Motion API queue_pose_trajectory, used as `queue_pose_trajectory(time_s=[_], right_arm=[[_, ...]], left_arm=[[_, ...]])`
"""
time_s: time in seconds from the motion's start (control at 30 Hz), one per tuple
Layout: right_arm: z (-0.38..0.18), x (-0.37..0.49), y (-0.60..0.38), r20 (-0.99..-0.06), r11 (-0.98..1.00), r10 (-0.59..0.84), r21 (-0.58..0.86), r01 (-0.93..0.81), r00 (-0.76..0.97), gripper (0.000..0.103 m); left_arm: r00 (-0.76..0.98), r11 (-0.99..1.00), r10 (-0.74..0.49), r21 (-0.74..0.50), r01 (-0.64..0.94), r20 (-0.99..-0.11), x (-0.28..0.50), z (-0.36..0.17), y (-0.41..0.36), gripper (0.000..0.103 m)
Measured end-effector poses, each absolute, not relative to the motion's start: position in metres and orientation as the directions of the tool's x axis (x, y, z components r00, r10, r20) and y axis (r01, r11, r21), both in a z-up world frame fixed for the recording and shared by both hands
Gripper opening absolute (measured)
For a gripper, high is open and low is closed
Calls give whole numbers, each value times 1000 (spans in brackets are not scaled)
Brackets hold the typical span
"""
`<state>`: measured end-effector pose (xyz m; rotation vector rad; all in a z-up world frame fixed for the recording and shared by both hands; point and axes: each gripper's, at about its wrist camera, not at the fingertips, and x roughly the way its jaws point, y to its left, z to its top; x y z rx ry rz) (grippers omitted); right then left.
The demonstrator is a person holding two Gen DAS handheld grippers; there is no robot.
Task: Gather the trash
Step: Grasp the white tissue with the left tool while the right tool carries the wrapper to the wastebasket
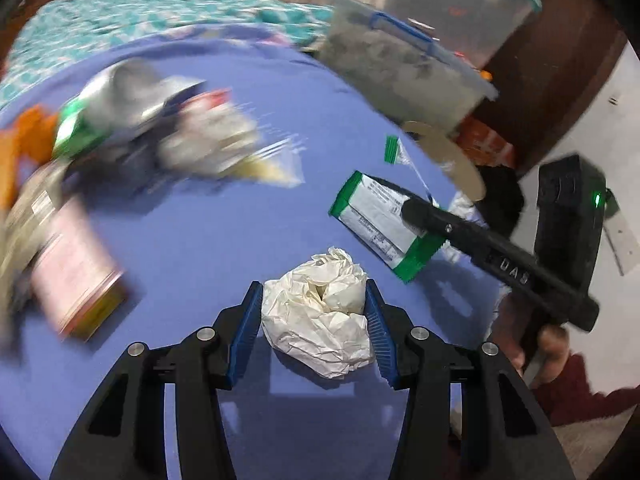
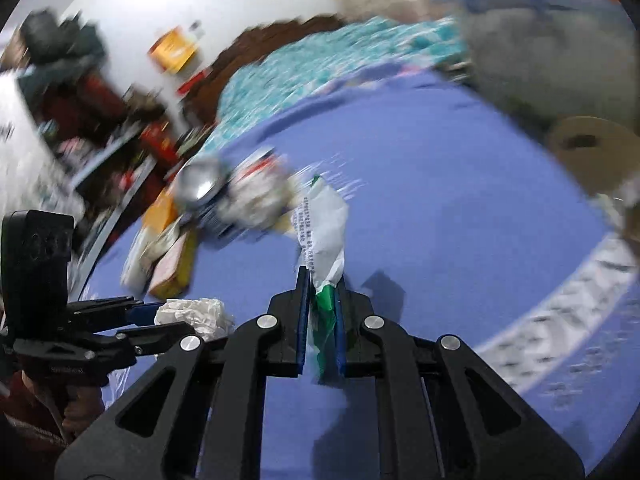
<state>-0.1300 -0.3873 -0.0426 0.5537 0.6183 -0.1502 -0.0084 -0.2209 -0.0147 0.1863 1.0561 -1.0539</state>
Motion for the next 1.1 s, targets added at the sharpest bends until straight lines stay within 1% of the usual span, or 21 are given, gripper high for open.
queue_pose_trajectory(time_s=[0.13,0.3,0.4,0.5,0.57,0.6,0.63,0.67,0.7,0.73,0.77,0.8,0.87,0.97,1.03,1.1], right_arm=[[-38,-160,-441,-557,791,-104,456,408,824,13],[-35,-189,-507,-536,713,-215,485,506,816,13],[-34,-207,-550,-528,656,-281,504,562,801,13],[-38,-215,-579,-542,623,-316,500,601,778,13],[-44,-214,-594,-563,602,-312,506,617,766,16],[-50,-214,-603,-576,585,-301,518,624,760,16],[-53,-215,-606,-581,572,-295,528,627,758,16],[-57,-218,-611,-584,551,-290,546,631,758,21],[-59,-220,-613,-579,540,-291,558,630,762,27],[-59,-224,-613,-565,531,-305,567,630,766,48],[-57,-229,-611,-548,524,-341,564,638,764,72],[-54,-232,-608,-531,525,-374,555,645,761,74],[-49,-232,-603,-523,527,-391,547,650,757,74],[-39,-236,-594,-479,523,-404,578,626,779,74],[-32,-230,-583,-462,540,-387,588,602,798,74],[-28,-213,-568,-457,577,-324,599,555,829,74]], left_arm=[[-19,452,-635,-391,802,-772,-3,-10,-290,47],[-128,361,-636,-440,822,-761,-9,-4,-389,47],[-166,317,-633,-448,836,-756,-17,1,-442,47],[-168,301,-628,-436,848,-760,-24,0,-486,49],[-149,314,-628,-424,849,-764,-26,-3,-511,55],[-142,325,-632,-426,844,-762,-26,-6,-522,58],[-143,331,-631,-431,839,-762,-25,-8,-529,73],[-140,344,-627,-433,833,-766,-24,-11,-537,84],[-133,358,-624,-433,827,-770,-23,-13,-543,85],[-134,363,-622,-436,824,-772,-22,-15,-545,85],[-140,365,-617,-439,821,-775,-22,-17,-545,85],[-144,368,-613,-442,818,-777,-20,-18,-543,85],[-141,379,-610,-444,812,-780,-17,-19,-531,85],[-142,385,-627,-463,798,-766,-12,-13,-498,85],[-122,380,-646,-456,805,-754,-12,-8,-468,85],[-86,386,-657,-432,815,-749,-13,-5,-432,85]])
